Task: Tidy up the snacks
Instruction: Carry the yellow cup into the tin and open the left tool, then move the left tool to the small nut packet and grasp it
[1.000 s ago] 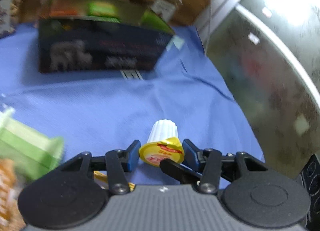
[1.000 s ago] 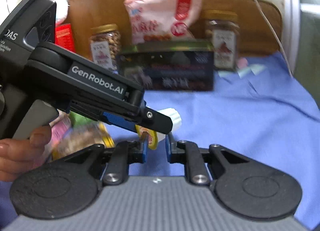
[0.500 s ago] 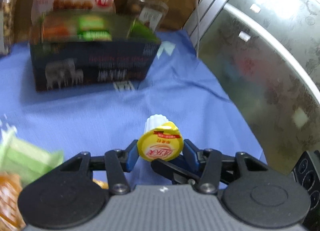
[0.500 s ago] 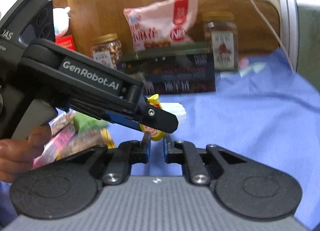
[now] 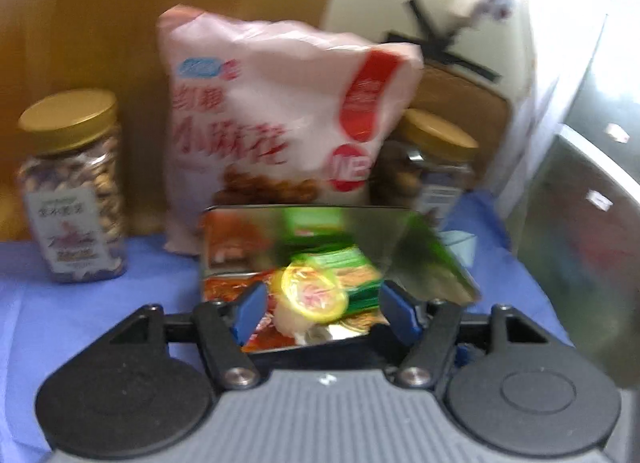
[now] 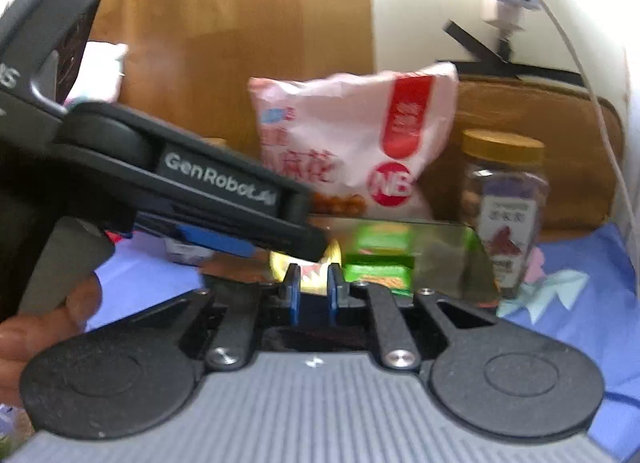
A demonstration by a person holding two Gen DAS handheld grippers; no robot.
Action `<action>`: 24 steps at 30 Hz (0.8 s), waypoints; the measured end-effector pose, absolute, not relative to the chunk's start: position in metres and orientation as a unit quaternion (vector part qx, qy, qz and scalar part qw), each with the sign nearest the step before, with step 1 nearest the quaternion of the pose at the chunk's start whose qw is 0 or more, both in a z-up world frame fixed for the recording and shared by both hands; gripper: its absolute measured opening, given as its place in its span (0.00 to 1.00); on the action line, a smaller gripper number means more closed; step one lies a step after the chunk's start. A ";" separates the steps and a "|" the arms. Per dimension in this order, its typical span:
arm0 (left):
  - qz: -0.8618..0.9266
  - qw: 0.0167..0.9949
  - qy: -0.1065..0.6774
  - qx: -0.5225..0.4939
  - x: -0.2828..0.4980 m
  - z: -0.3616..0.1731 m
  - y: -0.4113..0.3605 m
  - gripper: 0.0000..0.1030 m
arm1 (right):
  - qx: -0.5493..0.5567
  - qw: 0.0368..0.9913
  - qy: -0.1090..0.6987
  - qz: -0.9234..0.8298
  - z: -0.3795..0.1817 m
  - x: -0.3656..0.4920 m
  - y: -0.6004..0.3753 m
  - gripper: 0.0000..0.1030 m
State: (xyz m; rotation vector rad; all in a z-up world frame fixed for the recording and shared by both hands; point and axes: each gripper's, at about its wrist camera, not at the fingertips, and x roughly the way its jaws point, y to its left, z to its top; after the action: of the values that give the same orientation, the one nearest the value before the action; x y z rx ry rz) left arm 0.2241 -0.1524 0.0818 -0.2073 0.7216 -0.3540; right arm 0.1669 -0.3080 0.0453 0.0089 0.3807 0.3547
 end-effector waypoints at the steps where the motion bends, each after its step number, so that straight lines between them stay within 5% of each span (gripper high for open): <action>1: -0.180 0.912 0.350 -0.112 0.222 0.079 -0.148 0.61 | 0.021 0.965 0.188 0.180 0.043 0.161 -0.313 0.18; 15: -0.210 0.907 0.335 -0.144 0.108 0.071 -0.078 0.62 | 0.165 0.899 0.303 0.271 -0.003 0.064 -0.350 0.22; 18: -0.231 0.891 0.351 -0.172 0.087 0.063 -0.061 0.62 | 0.171 0.889 0.317 0.283 -0.006 0.060 -0.344 0.40; 24: -0.309 0.853 0.373 -0.195 0.049 0.046 -0.062 0.62 | 0.207 0.858 0.356 0.307 -0.015 0.060 -0.339 0.41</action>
State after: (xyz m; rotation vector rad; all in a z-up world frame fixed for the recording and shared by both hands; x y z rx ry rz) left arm 0.0491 -0.0616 0.0464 -0.4109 0.7857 -0.6499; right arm 0.0600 -0.3388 -0.0151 0.4343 0.7467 0.6454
